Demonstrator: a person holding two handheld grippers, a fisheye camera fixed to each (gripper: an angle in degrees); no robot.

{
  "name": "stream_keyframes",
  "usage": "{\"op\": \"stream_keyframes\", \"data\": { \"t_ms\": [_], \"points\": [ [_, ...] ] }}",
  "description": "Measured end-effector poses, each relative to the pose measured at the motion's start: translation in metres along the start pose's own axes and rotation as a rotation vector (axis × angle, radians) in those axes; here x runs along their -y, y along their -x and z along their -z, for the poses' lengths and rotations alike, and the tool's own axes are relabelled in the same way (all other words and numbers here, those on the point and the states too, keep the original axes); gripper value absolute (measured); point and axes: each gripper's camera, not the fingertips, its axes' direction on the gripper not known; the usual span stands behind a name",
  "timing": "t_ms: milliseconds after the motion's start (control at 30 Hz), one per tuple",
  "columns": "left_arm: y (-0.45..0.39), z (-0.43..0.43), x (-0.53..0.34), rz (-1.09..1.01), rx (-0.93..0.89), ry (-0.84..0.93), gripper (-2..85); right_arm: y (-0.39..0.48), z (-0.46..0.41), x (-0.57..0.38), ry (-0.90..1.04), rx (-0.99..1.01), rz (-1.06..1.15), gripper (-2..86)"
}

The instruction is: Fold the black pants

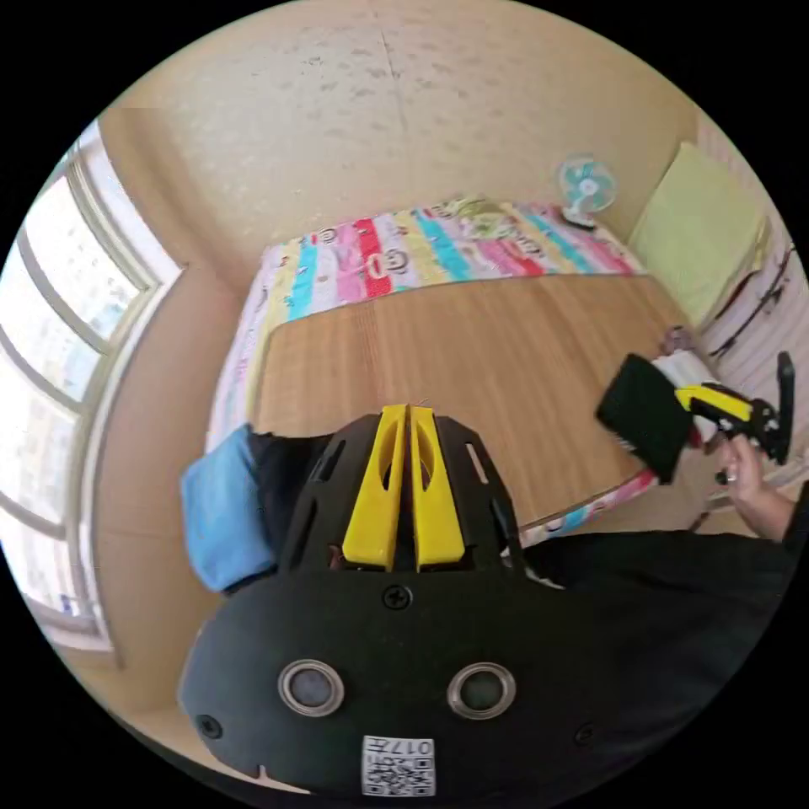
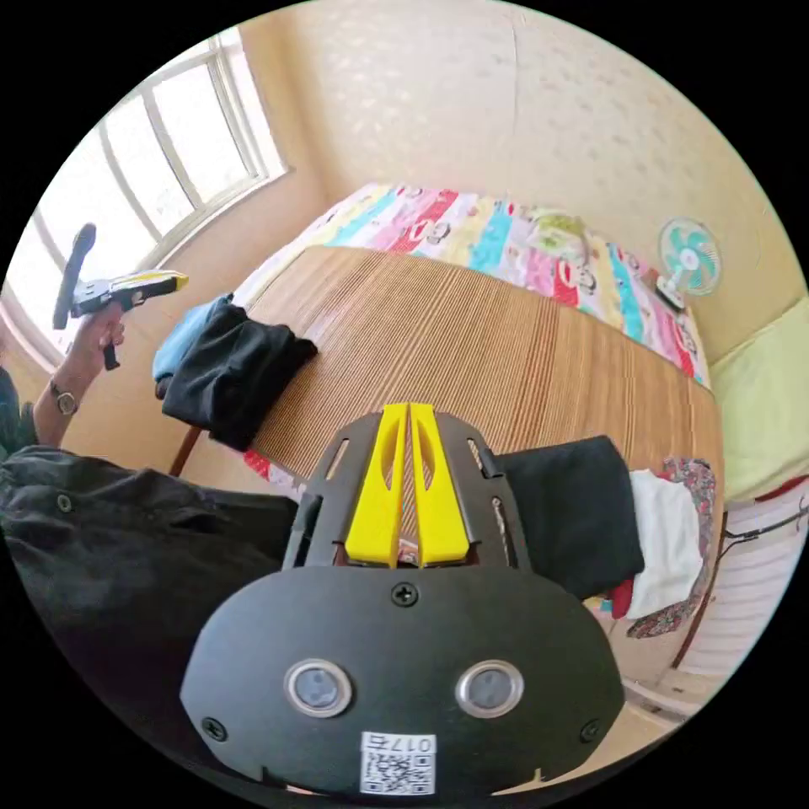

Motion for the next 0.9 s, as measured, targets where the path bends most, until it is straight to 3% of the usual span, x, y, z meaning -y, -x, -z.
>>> {"op": "stream_keyframes", "data": {
  "t_ms": [67,100,200,267,333,467,567,800,900],
  "points": [
    [-0.038,-0.009,0.024,-0.077,-0.434,-0.084,-0.6,-0.032,0.056,-0.038,-0.253,-0.132,-0.15,0.6],
    [-0.048,-0.012,0.029,-0.098,-0.497,-0.091,-0.6,-0.041,0.063,-0.048,-0.281,-0.14,-0.175,0.6],
    [-0.101,-0.031,0.049,-0.13,-0.647,-0.08,-0.8,-0.111,0.059,-0.092,-0.091,-0.112,-0.388,0.8],
    [-0.137,-0.043,0.056,-0.17,-0.791,-0.095,-0.9,-0.184,0.033,-0.145,0.133,-0.059,-0.702,1.2],
    [-0.159,-0.052,0.06,-0.172,-0.855,-0.1,-1.0,-0.229,0.021,-0.191,0.155,0.044,-0.861,1.8],
    [-0.195,-0.074,0.067,-0.111,-0.848,-0.055,-1.0,-0.302,0.003,-0.266,0.149,0.153,-1.129,5.4],
    [-0.21,-0.084,0.068,-0.08,-0.883,-0.034,-1.0,-0.34,-0.019,-0.278,0.152,0.178,-1.146,8.1],
    [-0.217,-0.101,0.062,0.065,-0.866,0.025,-1.0,-0.404,-0.09,-0.26,0.271,0.227,-1.142,9.5],
    [-0.213,-0.1,0.052,0.119,-0.847,-0.001,-1.0,-0.411,-0.094,-0.232,0.233,0.208,-1.326,5.2]
  ]
}}
